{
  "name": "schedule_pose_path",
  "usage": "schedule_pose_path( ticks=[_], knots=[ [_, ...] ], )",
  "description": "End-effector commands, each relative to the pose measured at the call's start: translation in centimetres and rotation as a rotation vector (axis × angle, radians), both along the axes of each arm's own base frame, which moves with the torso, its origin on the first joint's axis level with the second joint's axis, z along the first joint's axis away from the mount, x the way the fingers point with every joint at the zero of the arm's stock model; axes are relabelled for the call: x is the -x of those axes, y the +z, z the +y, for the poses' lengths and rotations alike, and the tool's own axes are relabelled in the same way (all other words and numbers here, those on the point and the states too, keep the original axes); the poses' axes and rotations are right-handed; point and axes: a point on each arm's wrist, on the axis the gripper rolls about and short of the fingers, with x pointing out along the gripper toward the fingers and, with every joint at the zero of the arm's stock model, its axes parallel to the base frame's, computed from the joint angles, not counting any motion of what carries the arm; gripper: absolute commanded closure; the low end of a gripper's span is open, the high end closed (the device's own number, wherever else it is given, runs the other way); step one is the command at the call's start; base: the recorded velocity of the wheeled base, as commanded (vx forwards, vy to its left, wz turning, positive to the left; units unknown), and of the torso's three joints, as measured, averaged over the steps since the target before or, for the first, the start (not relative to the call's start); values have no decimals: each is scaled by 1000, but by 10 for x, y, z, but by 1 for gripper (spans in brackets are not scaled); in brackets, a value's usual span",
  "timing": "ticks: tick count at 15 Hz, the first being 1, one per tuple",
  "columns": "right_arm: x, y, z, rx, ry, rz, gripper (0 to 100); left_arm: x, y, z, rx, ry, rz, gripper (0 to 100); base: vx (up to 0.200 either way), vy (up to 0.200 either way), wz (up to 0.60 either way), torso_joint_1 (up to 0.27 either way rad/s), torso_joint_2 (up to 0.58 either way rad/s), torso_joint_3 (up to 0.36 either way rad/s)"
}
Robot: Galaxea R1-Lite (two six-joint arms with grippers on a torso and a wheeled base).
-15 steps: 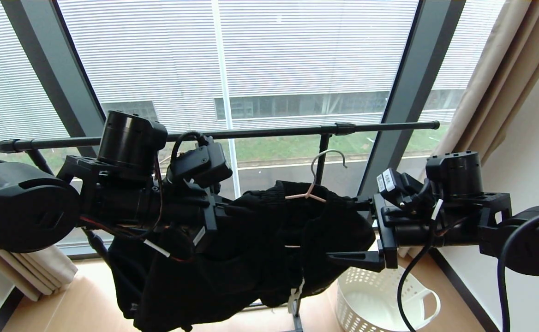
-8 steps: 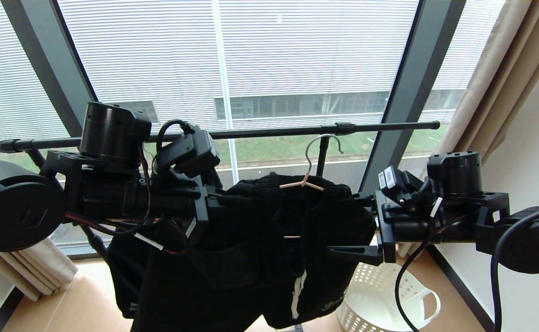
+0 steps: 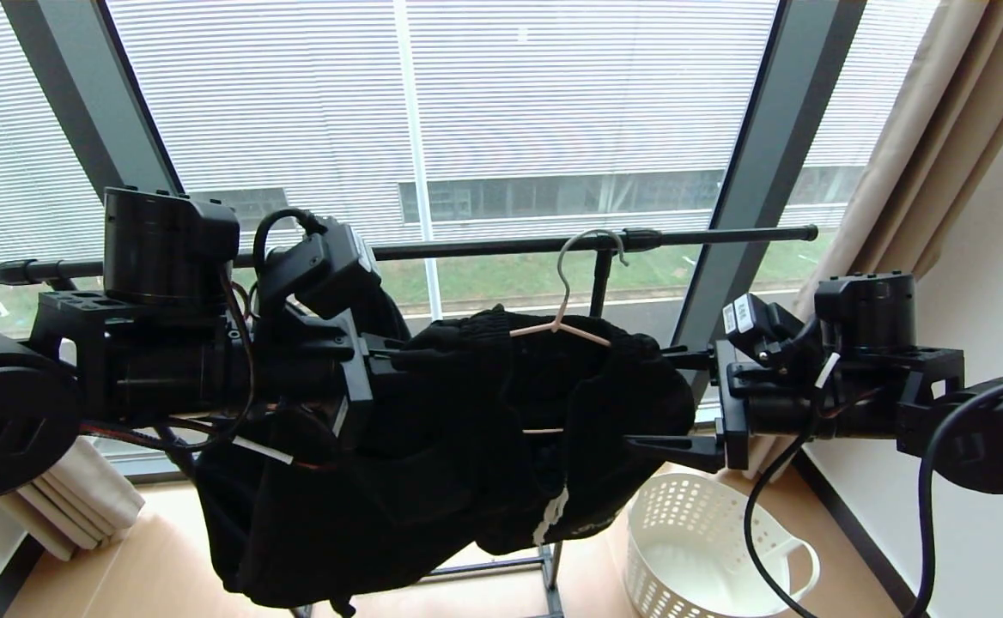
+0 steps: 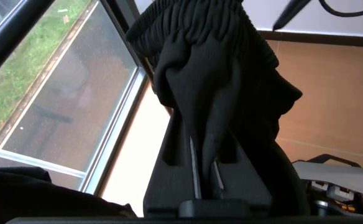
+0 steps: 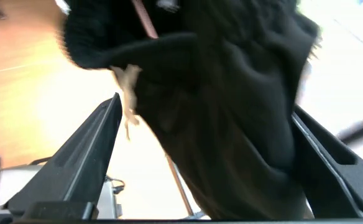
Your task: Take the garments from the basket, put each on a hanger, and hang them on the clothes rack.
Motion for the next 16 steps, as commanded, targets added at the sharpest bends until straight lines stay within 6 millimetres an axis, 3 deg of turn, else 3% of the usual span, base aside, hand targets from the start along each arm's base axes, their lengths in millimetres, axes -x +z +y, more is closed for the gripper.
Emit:
schedule_pose_path(
  ticks=[1, 5, 12, 14, 16],
  knots=[
    [-1, 1, -2, -2, -6, -5, 0, 3, 0, 2, 0, 1, 2, 100, 0, 0, 0, 0, 0, 0],
    [-3, 13, -19, -26, -33, -37, 0, 6, 3, 5, 5, 9, -7, 100, 0, 0, 0, 0, 0, 0],
    [-6, 15, -31, -57, -21, -29, 0, 12, 14, 16, 37, 46, -15, 100, 0, 0, 0, 0, 0, 0],
    [-8, 12, -43, -123, 62, 2, 0, 14, 16, 18, 43, 52, -22, 100, 0, 0, 0, 0, 0, 0],
    [-23, -7, -46, -124, 62, 48, 0, 21, 22, 20, 62, 49, -25, 100, 0, 0, 0, 0, 0, 0]
  ],
)
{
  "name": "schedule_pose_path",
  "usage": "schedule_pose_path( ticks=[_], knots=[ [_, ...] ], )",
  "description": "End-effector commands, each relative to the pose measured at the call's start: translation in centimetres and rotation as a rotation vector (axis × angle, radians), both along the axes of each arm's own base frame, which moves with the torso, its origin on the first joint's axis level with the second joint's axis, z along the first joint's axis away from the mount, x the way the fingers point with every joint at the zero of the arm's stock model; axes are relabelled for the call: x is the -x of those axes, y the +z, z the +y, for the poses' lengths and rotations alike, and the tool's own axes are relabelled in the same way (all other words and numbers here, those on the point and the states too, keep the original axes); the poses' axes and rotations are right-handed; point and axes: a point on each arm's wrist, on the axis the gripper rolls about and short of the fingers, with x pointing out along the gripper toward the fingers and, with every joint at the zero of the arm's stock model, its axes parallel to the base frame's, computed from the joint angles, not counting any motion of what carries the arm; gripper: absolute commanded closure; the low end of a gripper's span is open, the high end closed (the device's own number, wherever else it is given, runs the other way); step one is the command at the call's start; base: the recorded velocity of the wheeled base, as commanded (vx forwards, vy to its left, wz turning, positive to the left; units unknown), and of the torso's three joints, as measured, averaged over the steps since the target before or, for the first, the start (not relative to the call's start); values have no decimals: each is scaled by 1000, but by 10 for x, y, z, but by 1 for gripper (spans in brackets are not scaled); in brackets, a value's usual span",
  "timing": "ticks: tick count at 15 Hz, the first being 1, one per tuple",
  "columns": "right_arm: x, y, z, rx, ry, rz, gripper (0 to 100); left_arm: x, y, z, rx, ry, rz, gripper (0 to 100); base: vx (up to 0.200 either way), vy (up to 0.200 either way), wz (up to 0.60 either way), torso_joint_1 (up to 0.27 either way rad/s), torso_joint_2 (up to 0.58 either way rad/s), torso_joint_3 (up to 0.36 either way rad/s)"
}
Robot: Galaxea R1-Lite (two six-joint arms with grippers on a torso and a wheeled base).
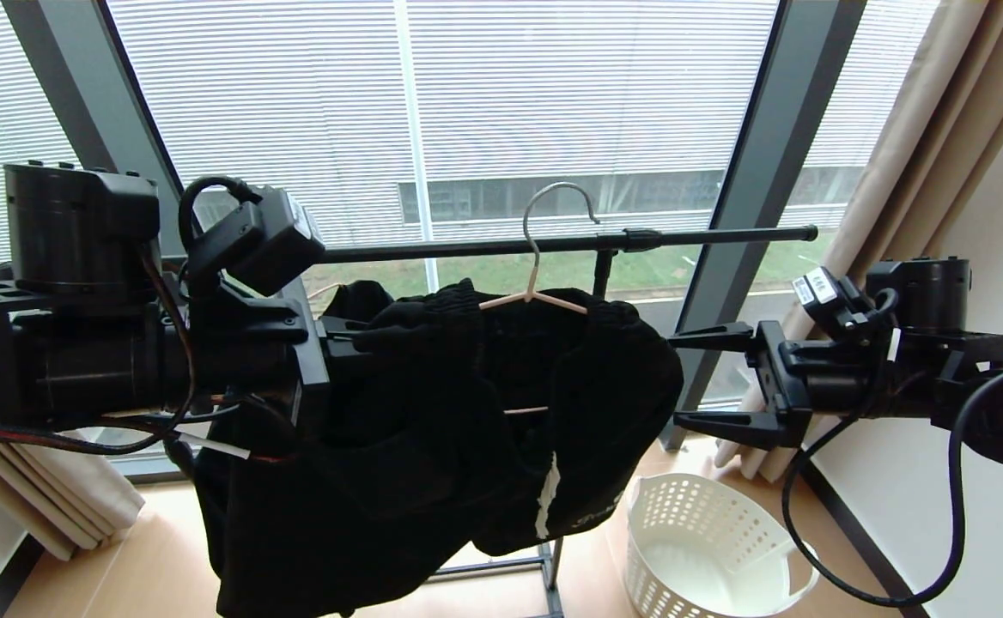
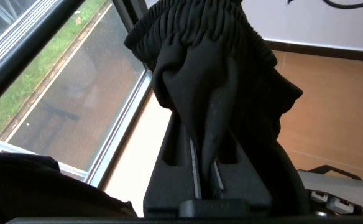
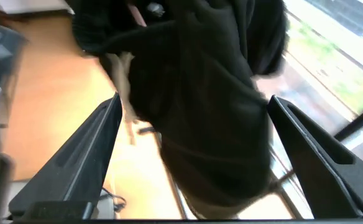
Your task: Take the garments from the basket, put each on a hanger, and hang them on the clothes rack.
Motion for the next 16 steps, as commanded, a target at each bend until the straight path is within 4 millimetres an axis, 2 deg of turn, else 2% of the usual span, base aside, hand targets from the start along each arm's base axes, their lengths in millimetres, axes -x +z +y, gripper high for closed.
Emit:
schedule_pose_path(
  ticks=[1, 8, 16],
  knots=[
    [-13, -20, -3, 3, -5, 47, 0, 7, 6, 3, 14, -12, -18, 100, 0, 0, 0, 0, 0, 0],
    [-25, -54, -1, 23, 14, 32, 0, 34, 16, 14, 63, -6, -21, 100, 0, 0, 0, 0, 0, 0],
    [-28, -71, 6, 31, 33, 78, 0, 48, 24, 19, 95, -2, -30, 100, 0, 0, 0, 0, 0, 0]
  ],
)
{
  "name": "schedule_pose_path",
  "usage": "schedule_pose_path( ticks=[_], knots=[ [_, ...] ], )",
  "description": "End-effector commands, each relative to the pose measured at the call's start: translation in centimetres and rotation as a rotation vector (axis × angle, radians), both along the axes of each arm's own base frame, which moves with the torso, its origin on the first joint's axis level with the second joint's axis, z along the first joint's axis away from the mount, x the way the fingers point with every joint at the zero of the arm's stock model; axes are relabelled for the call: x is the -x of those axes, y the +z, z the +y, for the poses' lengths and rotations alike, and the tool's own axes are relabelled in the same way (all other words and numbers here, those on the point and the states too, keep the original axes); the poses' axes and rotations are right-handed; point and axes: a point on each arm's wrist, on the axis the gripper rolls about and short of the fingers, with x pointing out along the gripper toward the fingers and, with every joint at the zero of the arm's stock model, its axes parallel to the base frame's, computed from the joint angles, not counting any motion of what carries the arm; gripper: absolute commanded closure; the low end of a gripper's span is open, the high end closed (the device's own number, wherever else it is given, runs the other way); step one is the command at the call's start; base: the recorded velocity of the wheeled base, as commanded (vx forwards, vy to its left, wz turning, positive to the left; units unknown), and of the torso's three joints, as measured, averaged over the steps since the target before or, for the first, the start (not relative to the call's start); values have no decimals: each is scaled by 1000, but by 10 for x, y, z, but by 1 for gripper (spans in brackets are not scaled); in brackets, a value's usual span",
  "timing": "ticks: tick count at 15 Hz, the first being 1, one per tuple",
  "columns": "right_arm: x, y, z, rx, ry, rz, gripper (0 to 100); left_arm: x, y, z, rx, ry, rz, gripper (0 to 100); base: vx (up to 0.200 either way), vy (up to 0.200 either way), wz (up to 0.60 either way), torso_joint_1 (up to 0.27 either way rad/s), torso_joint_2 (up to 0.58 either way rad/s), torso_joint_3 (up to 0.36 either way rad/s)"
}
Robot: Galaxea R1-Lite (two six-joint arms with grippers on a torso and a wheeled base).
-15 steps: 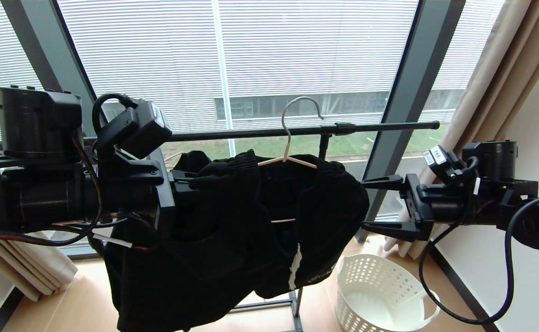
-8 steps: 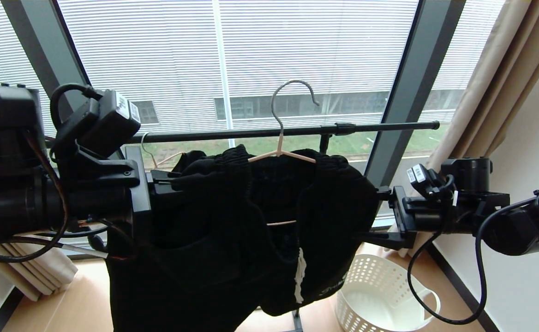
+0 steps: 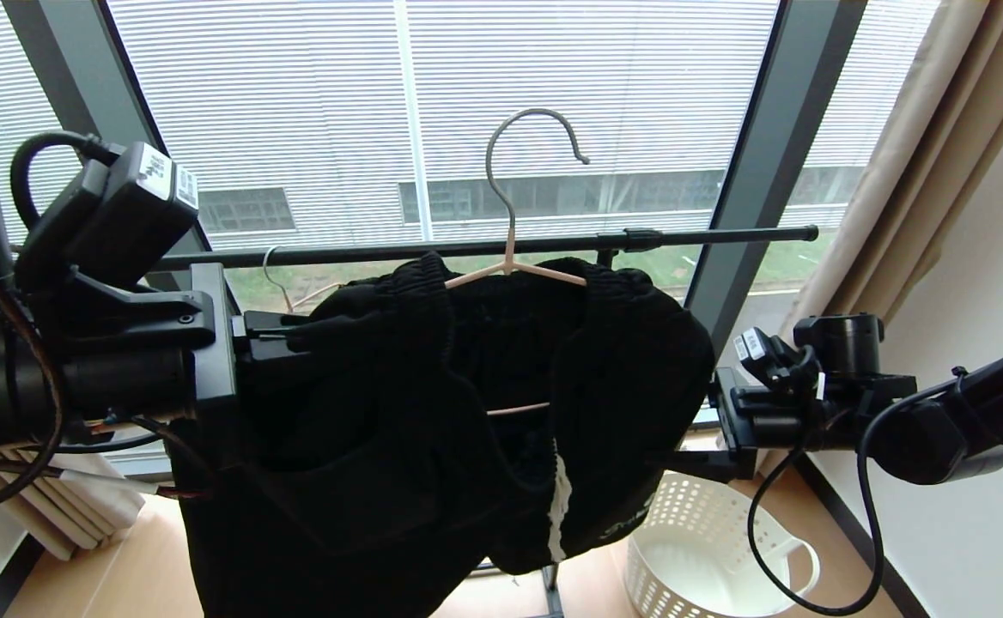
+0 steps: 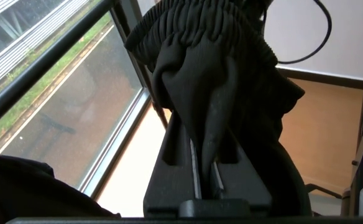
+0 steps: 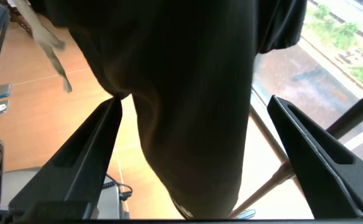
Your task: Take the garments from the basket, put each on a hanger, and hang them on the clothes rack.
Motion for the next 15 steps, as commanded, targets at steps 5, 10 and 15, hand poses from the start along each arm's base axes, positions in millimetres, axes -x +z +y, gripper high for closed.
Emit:
schedule_pose_path(
  ticks=[5, 10, 15],
  knots=[
    [-1, -3, 3, 1, 8, 7, 100, 8, 0, 3, 11, 2, 6, 100, 0, 0, 0, 0, 0, 0],
    [-8, 4, -14, -2, -43, -22, 100, 12, 2, 11, 37, 35, 5, 100, 0, 0, 0, 0, 0, 0],
    [-11, 5, -21, -2, -64, -28, 100, 16, -4, 18, 63, 70, 0, 100, 0, 0, 0, 0, 0, 0]
  ],
)
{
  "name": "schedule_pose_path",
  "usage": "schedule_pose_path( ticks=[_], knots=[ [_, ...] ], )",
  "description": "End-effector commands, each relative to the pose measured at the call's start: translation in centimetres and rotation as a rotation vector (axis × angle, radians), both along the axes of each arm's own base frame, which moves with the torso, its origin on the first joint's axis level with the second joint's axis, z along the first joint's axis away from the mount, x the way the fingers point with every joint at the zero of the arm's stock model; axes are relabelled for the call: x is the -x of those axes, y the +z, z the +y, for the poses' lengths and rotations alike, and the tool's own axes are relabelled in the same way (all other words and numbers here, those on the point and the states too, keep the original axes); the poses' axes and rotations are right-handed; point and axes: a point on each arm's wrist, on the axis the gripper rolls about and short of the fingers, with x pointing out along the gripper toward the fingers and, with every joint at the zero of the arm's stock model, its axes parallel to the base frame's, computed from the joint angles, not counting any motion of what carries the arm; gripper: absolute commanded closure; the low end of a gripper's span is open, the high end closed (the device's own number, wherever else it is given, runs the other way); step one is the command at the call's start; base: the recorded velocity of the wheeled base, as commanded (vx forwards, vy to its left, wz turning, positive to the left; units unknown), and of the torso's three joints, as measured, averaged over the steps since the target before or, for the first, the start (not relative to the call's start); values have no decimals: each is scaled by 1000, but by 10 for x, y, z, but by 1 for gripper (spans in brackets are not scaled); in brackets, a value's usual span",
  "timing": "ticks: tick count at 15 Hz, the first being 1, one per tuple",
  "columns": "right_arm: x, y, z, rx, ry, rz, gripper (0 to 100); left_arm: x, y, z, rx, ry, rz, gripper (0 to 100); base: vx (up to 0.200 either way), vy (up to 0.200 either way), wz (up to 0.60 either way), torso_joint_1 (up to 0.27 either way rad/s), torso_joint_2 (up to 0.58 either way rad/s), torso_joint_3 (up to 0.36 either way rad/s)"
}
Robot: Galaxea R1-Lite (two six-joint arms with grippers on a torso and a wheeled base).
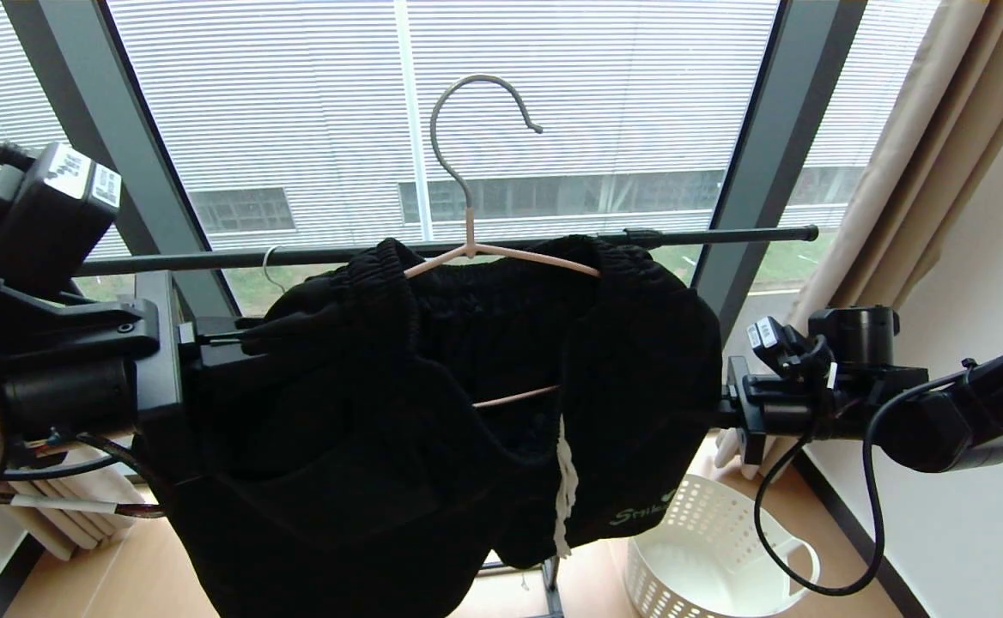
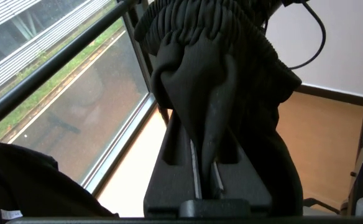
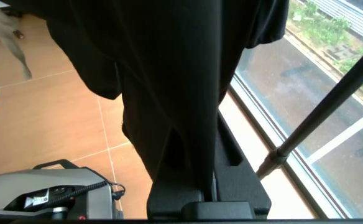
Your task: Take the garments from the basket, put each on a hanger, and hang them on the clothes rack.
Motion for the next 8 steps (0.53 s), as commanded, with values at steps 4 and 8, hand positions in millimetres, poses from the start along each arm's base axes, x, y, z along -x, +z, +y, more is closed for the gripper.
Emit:
schedule_pose_path(
  ticks=[4, 8],
  knots=[
    [-1, 0, -3, 0, -9, -3, 100, 7, -2, 8, 7, 29, -4, 100, 0, 0, 0, 0, 0, 0],
    [-1, 0, -3, 0, -9, -3, 100, 11, -2, 9, 18, 30, 5, 100, 0, 0, 0, 0, 0, 0]
  ],
)
